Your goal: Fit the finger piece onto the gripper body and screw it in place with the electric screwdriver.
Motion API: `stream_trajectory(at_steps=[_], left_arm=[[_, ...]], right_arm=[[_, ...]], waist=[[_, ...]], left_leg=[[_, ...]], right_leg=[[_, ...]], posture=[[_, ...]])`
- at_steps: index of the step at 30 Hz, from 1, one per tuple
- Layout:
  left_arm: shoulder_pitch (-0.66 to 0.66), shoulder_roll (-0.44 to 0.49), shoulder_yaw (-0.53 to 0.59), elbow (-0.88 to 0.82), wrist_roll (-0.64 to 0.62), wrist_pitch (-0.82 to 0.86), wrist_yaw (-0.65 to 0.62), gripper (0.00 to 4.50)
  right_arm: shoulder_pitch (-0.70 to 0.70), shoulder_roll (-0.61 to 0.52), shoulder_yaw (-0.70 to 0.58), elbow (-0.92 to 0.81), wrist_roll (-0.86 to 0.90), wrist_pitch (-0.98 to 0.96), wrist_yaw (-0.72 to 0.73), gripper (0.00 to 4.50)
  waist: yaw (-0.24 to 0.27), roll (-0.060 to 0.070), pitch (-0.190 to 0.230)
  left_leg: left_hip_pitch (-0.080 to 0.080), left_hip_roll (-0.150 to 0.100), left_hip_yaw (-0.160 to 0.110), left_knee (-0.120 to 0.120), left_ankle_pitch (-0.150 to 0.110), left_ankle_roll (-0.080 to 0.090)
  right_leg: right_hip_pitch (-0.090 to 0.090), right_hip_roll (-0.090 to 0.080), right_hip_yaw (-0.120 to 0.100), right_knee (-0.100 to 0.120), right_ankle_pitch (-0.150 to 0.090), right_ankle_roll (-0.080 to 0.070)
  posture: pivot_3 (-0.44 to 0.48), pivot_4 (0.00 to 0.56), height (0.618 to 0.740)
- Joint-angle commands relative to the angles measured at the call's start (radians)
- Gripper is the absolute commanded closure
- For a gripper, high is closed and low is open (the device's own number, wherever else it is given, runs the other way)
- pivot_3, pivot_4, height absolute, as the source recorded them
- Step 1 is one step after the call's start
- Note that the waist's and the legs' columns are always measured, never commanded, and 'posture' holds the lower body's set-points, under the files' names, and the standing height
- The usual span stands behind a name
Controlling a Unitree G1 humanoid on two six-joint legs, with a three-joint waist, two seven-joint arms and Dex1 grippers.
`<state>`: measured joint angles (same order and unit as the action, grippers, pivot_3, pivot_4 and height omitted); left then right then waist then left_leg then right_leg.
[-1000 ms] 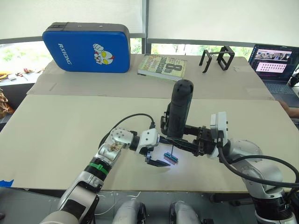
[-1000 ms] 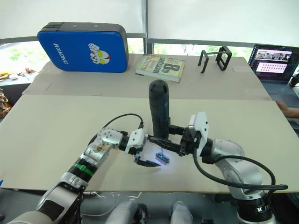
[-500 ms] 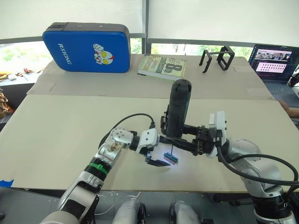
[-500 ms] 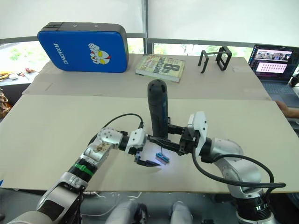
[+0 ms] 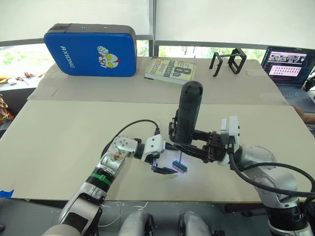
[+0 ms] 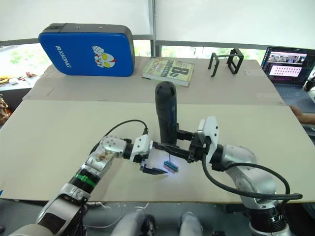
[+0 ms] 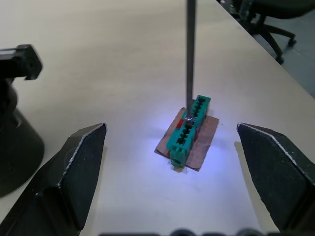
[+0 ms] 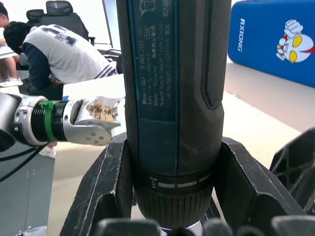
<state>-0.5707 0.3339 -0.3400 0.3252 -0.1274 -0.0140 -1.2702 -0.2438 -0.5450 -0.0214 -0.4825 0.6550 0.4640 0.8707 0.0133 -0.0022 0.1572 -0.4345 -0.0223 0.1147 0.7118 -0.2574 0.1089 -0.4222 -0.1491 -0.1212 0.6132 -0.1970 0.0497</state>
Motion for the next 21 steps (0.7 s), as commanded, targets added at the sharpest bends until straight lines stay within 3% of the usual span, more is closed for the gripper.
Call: stream_trajectory(at_steps=[1, 6, 9, 15, 21], left_arm=[[0.031, 0.021, 0.051, -0.118, -0.05, 0.064, 0.035, 0.0], [0.07, 0.054, 0.103, -0.214, -0.088, 0.155, 0.089, 0.0], [0.065, 0.025, 0.137, -0.208, -0.082, 0.2, 0.191, 0.0], [0.029, -0.067, 0.114, -0.128, -0.006, 0.209, 0.36, 0.0], [-0.052, -0.169, 0.101, 0.064, 0.069, 0.15, 0.491, 0.0]], right_arm=[[-0.048, -0.019, -0.062, -0.075, 0.073, 0.02, -0.023, 2.58], [-0.077, -0.049, -0.091, -0.103, 0.128, 0.064, -0.047, 2.58], [-0.1, -0.068, -0.112, -0.115, 0.17, 0.094, -0.071, 2.58], [-0.102, -0.105, -0.138, -0.122, 0.201, 0.112, -0.084, 2.58], [-0.083, -0.125, -0.148, -0.118, 0.205, 0.107, -0.094, 2.58]], waist=[[0.0, 0.0, 0.0], [0.001, 0.0, 0.0], [0.003, 0.0, 0.0], [0.009, 0.0, 0.0], [0.014, 0.0, 0.0]], left_leg=[[0.0, 0.0, 0.0, 0.0, 0.0, 0.0], [0.0, 0.0, 0.0, 0.0, 0.0, 0.0], [0.0, 0.0, -0.001, 0.0, 0.0, 0.0], [0.0, -0.001, 0.0, 0.0, 0.0, 0.0], [0.0, -0.001, 0.0, 0.0, 0.0, 0.0]], right_leg=[[0.0, 0.0, 0.0, 0.0, 0.0, 0.0], [0.0, 0.0, 0.0, 0.0, 0.0, 0.0], [0.0, 0.0, 0.0, 0.0, 0.0, 0.0], [0.001, 0.0, 0.0, 0.0, 0.0, 0.0], [0.001, 0.0, 0.0, 0.0, 0.0, 0.0]], posture=[[0.0, 0.15, 0.74], [0.0, 0.15, 0.74], [0.0, 0.15, 0.74], [0.0, 0.15, 0.74], [0.0, 0.15, 0.74]])
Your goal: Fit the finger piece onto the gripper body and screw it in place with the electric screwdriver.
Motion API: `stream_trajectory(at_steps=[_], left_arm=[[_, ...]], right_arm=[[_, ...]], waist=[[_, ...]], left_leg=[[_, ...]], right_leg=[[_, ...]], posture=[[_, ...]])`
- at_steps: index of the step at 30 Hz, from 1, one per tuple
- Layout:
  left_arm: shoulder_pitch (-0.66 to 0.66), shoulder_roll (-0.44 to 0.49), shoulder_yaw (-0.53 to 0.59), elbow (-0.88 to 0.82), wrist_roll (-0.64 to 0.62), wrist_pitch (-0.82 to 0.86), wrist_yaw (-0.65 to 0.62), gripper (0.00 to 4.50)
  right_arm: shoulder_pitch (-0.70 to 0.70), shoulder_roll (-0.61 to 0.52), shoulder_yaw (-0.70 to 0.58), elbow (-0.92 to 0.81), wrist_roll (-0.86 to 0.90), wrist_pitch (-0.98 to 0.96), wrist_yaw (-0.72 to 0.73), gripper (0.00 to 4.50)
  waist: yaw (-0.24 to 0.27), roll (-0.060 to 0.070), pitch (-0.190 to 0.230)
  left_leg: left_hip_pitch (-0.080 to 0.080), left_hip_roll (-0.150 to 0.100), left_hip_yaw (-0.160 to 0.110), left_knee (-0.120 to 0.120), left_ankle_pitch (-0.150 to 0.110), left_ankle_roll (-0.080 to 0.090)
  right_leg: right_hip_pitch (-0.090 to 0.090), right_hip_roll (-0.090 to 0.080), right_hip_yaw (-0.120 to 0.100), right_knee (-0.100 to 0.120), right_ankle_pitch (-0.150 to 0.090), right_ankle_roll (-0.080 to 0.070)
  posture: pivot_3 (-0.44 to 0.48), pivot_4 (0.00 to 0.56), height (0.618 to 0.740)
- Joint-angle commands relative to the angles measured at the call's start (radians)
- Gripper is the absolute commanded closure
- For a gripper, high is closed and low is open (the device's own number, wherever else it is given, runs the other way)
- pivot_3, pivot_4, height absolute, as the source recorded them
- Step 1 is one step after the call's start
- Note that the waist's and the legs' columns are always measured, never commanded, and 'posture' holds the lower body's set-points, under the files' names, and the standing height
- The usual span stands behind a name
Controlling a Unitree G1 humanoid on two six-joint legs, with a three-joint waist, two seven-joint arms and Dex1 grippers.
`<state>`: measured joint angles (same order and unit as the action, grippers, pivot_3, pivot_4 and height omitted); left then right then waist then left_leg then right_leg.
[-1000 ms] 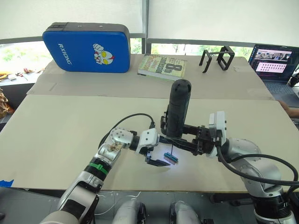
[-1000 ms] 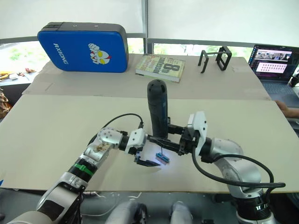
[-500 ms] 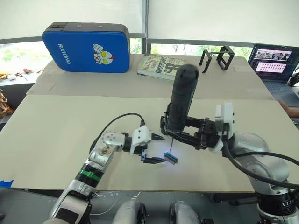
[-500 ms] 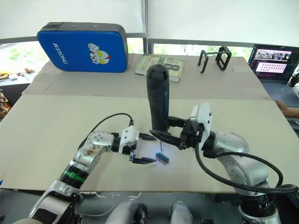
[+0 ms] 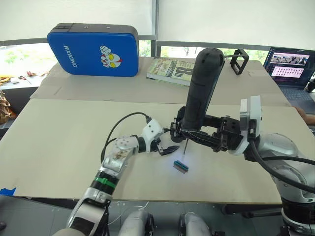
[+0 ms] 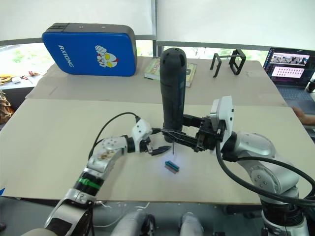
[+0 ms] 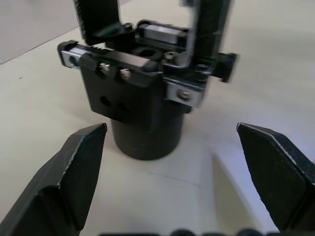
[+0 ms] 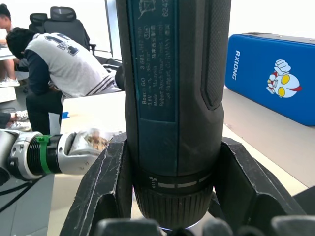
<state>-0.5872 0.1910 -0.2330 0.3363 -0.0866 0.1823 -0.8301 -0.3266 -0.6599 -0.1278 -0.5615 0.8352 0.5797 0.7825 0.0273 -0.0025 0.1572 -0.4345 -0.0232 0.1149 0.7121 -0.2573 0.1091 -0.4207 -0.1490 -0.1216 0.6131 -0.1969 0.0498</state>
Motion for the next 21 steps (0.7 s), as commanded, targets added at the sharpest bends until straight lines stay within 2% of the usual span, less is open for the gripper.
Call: stream_trajectory(at_steps=[1, 7, 10, 13, 21], left_arm=[[-0.051, -0.039, -0.004, 0.089, 0.035, -0.062, 0.066, 0.0], [-0.114, -0.083, 0.009, 0.233, 0.034, -0.144, 0.059, 0.0], [-0.157, -0.088, 0.017, 0.317, 0.031, -0.209, 0.021, 0.88], [-0.204, -0.073, 0.019, 0.401, 0.026, -0.284, -0.068, 2.2], [-0.324, -0.012, 0.022, 0.594, 0.01, -0.449, -0.408, 2.19]], right_arm=[[0.005, -0.012, -0.043, -0.04, 0.024, -0.009, -0.007, 2.58], [0.027, -0.02, -0.051, -0.047, 0.019, -0.014, -0.017, 2.58], [0.04, -0.029, -0.057, -0.05, 0.018, -0.017, -0.018, 2.58], [0.056, -0.041, -0.067, -0.055, 0.029, -0.015, -0.012, 2.58], [0.045, -0.084, -0.113, -0.054, 0.132, 0.015, 0.013, 2.58]], waist=[[0.0, 0.0, 0.0], [0.0, 0.0, 0.0], [0.004, 0.0, 0.0], [0.007, -0.001, 0.0], [0.008, -0.001, 0.0]], left_leg=[[0.0, 0.0, 0.0, 0.0, 0.0, 0.0], [0.0, 0.0, 0.0, 0.0, 0.0, 0.0], [0.0, 0.001, 0.0, 0.0, 0.0, 0.0], [0.0, 0.001, 0.0, 0.0, 0.0, 0.0], [-0.001, 0.001, 0.0, 0.0, 0.0, 0.0]], right_leg=[[0.0, 0.0, 0.0, 0.0, 0.0, 0.0], [0.0, 0.0, 0.0, 0.0, 0.0, 0.0], [0.0, 0.0, 0.0, 0.0, 0.0, 0.0], [-0.001, -0.001, 0.0, 0.0, 0.0, 0.0], [-0.002, -0.001, 0.0, 0.0, 0.0, -0.001]], posture=[[0.0, 0.15, 0.74], [0.0, 0.15, 0.74], [0.0, 0.15, 0.74], [0.0, 0.15, 0.74], [0.0, 0.15, 0.74]])
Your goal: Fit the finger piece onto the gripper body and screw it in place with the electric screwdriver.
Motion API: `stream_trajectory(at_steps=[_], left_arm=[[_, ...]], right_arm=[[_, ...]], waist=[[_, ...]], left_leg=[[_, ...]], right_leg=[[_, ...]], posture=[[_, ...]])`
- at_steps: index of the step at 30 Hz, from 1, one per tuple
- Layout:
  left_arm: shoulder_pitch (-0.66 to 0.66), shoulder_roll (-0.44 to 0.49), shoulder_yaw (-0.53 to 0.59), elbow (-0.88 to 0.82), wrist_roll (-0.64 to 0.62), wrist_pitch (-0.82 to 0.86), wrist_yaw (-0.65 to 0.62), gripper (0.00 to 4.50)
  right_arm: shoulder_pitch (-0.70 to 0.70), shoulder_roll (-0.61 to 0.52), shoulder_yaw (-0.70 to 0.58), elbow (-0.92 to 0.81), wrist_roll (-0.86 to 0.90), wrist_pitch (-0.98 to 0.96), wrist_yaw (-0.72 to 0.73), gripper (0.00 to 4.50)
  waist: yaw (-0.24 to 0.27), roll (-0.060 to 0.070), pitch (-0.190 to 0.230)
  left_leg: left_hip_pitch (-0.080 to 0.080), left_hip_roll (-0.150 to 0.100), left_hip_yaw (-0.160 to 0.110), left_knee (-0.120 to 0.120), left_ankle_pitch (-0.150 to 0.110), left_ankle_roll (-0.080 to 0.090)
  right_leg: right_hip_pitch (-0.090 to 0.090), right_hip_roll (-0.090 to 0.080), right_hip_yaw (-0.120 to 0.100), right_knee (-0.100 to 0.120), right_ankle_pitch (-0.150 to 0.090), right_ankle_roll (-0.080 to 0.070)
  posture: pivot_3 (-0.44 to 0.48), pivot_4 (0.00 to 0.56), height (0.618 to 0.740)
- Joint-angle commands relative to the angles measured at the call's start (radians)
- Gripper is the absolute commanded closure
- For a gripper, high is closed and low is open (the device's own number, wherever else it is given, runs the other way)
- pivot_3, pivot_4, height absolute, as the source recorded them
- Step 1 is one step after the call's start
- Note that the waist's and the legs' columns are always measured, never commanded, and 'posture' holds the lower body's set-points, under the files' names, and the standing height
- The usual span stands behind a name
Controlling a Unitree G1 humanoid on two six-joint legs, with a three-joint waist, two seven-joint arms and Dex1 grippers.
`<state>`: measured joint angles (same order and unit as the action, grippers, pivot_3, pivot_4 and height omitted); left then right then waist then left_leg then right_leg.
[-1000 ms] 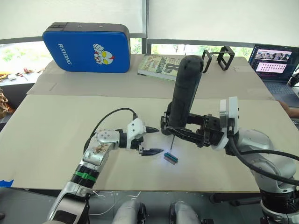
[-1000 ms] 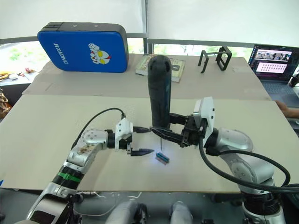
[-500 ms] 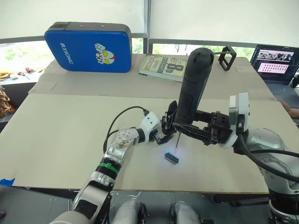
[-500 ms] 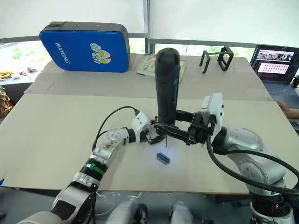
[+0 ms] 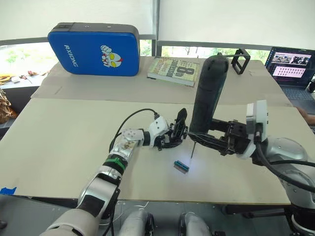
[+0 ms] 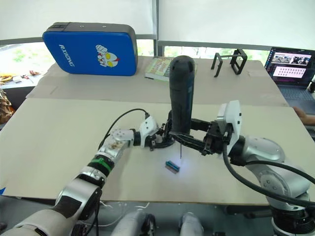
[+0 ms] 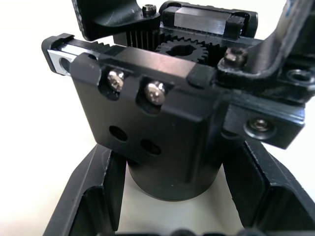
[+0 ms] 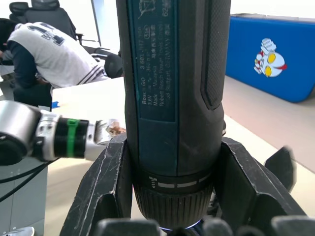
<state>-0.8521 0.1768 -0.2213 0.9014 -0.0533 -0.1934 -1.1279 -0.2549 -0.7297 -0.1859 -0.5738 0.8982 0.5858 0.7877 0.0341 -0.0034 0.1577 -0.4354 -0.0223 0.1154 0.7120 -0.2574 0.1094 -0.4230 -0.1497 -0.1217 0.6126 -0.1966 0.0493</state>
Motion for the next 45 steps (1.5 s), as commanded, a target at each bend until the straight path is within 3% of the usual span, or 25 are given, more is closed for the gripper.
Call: stream_trajectory(at_steps=[1, 5, 9, 10, 14, 22, 30, 33, 36, 45], left_arm=[[-0.073, 0.005, 0.003, 0.062, -0.003, -0.087, -0.115, 2.19], [-0.103, 0.005, -0.009, 0.161, 0.051, -0.124, -0.112, 2.19], [-0.096, 0.006, 0.015, 0.174, 0.051, -0.121, -0.091, 0.23], [-0.081, 0.011, 0.027, 0.151, 0.039, -0.104, -0.085, 0.0], [0.006, 0.009, 0.079, 0.0, -0.017, 0.001, -0.045, 0.0], [0.203, -0.037, 0.066, -0.35, -0.028, 0.142, 0.12, 0.0], [0.249, -0.023, 0.055, -0.438, -0.024, 0.192, 0.194, 0.0], [0.253, -0.016, 0.051, -0.453, -0.028, 0.2, 0.194, 0.88], [0.257, -0.006, 0.048, -0.465, -0.037, 0.206, 0.192, 2.15], [0.266, 0.009, 0.036, -0.474, -0.042, 0.201, 0.18, 2.16]], right_arm=[[-0.03, -0.018, -0.055, -0.041, 0.077, 0.012, 0.006, 2.58], [-0.037, -0.024, -0.051, -0.05, 0.094, 0.021, 0.001, 2.58], [-0.044, -0.026, -0.048, -0.063, 0.115, 0.033, -0.011, 2.58], [-0.049, -0.027, -0.049, -0.064, 0.124, 0.038, -0.014, 2.58], [-0.084, -0.025, -0.061, -0.055, 0.186, 0.073, -0.05, 2.58], [-0.247, -0.006, 0.013, 0.028, 0.205, 0.116, -0.036, 2.58], [-0.407, 0.092, 0.124, 0.118, 0.099, 0.088, -0.019, 2.58], [-0.43, 0.123, 0.148, 0.135, 0.053, 0.078, -0.014, 2.58], [-0.449, 0.147, 0.161, 0.152, 0.017, 0.069, -0.009, 2.58], [-0.46, 0.181, 0.196, 0.187, -0.116, 0.017, 0.042, 2.58]], waist=[[0.002, 0.0, 0.0], [0.005, 0.0, 0.0], [0.003, 0.0, 0.0], [0.003, 0.0, 0.0], [-0.001, 0.0, 0.0], [0.001, 0.0, 0.0], [-0.005, 0.0, 0.0], [-0.006, 0.0, 0.0], [-0.009, 0.0, 0.0], [-0.022, 0.0, 0.0]], left_leg=[[0.0, 0.0, 0.0, 0.0, 0.0, 0.0], [0.0, 0.0, 0.0, 0.001, -0.001, 0.001], [0.0, 0.0, 0.0, 0.002, -0.002, 0.003], [0.0, 0.0, 0.0, 0.002, -0.002, 0.003], [-0.001, 0.0, 0.0, 0.002, -0.002, 0.003], [0.0, 0.0, 0.0, 0.002, -0.002, 0.003], [0.0, 0.0, 0.0, 0.002, -0.002, 0.003], [-0.001, -0.001, 0.0, 0.002, -0.002, 0.003], [-0.001, -0.001, 0.0, 0.002, -0.002, 0.003], [-0.001, -0.001, 0.001, 0.001, -0.002, 0.003]], right_leg=[[0.0, 0.0, 0.0, 0.0, 0.0, 0.0], [0.001, -0.001, 0.0, 0.0, 0.0, 0.0], [0.001, -0.001, 0.0, 0.0, 0.001, 0.001], [0.001, -0.001, 0.0, 0.0, 0.001, 0.001], [0.001, -0.002, 0.0, 0.0, 0.001, 0.001], [0.001, -0.002, 0.001, 0.0, 0.001, 0.001], [0.001, -0.002, 0.0, 0.001, 0.001, 0.001], [0.001, -0.002, 0.0, 0.0, 0.001, 0.001], [0.001, -0.001, -0.001, 0.0, 0.001, 0.001], [0.001, 0.001, -0.001, 0.002, 0.001, 0.002]], posture=[[0.0, 0.15, 0.74], [0.0, 0.15, 0.74], [0.0, 0.15, 0.74], [0.0, 0.15, 0.74], [0.0, 0.15, 0.74], [0.0, 0.15, 0.74], [0.0, 0.15, 0.74], [0.0, 0.15, 0.74], [0.0, 0.15, 0.74], [0.0, 0.15, 0.74]])
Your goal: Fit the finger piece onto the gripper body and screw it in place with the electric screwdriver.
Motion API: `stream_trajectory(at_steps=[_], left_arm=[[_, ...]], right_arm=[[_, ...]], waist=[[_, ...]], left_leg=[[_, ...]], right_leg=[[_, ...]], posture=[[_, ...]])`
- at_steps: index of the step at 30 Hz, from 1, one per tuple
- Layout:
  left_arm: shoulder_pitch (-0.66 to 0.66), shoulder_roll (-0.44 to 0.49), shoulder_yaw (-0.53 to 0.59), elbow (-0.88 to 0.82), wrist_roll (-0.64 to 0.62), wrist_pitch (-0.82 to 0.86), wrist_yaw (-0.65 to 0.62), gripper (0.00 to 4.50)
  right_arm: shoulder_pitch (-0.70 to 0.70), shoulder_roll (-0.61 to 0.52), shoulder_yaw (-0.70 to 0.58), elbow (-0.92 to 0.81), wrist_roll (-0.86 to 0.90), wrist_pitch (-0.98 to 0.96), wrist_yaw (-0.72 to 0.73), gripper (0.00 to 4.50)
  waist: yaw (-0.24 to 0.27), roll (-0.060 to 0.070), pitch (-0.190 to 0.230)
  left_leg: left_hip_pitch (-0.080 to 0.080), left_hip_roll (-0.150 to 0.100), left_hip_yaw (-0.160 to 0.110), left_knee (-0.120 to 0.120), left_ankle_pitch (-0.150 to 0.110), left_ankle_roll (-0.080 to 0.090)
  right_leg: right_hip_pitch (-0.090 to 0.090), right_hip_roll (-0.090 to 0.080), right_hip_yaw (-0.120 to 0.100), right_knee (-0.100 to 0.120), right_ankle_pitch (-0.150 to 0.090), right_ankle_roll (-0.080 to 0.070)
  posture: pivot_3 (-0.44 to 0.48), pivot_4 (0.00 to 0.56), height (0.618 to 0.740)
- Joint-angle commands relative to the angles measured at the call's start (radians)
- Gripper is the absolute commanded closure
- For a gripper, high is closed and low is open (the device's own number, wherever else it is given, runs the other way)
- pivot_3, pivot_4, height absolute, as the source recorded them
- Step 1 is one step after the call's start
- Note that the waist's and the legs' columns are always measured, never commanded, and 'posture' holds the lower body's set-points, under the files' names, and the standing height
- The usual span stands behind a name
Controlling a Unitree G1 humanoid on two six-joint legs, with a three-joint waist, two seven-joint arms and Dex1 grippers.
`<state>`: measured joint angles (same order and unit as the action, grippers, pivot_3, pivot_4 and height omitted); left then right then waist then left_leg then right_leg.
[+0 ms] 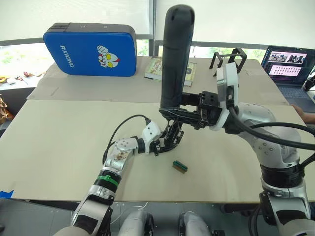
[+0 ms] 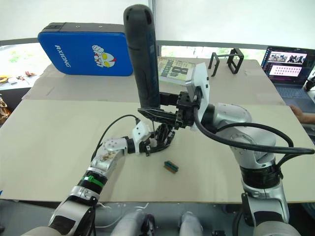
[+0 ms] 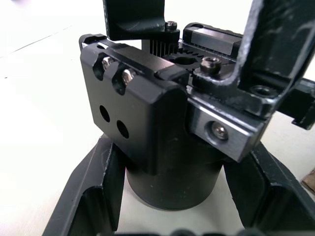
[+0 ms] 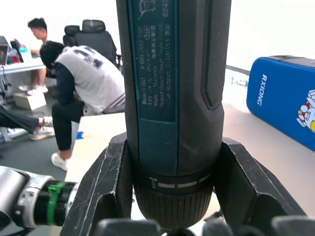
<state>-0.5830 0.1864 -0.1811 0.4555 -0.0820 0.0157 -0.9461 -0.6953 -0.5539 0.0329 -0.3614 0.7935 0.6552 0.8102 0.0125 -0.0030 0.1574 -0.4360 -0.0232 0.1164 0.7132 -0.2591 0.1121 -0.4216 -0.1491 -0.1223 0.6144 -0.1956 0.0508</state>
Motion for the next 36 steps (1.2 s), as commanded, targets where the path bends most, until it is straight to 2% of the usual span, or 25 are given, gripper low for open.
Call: stream_trajectory(at_steps=[1, 12, 36], left_arm=[[-0.003, 0.0, -0.003, -0.027, -0.014, -0.008, -0.001, 2.16], [0.002, -0.002, -0.005, -0.029, -0.014, -0.01, 0.003, 2.16], [0.007, -0.002, -0.006, -0.042, -0.017, -0.007, 0.003, 2.16]], right_arm=[[-0.022, 0.01, -0.023, -0.022, -0.017, -0.053, 0.021, 2.58], [-0.047, 0.057, -0.02, 0.017, -0.079, -0.058, 0.031, 2.58], [-0.01, 0.088, -0.022, 0.048, -0.153, -0.085, 0.067, 2.58]], waist=[[0.0, 0.0, 0.0], [-0.001, 0.0, 0.0], [-0.002, 0.0, 0.0]], left_leg=[[0.0, 0.0, 0.0, 0.0, 0.0, 0.0], [0.0, 0.0, 0.0, 0.0, 0.0, 0.0], [0.0, 0.0, 0.0, 0.0, 0.0, -0.001]], right_leg=[[0.0, 0.0, 0.0, 0.0, 0.0, 0.0], [0.0, 0.0, 0.0, -0.001, 0.0, 0.0], [0.0, 0.0, 0.0, -0.001, 0.0, 0.0]], posture=[[0.0, 0.15, 0.74], [0.0, 0.15, 0.74], [0.0, 0.15, 0.74]])
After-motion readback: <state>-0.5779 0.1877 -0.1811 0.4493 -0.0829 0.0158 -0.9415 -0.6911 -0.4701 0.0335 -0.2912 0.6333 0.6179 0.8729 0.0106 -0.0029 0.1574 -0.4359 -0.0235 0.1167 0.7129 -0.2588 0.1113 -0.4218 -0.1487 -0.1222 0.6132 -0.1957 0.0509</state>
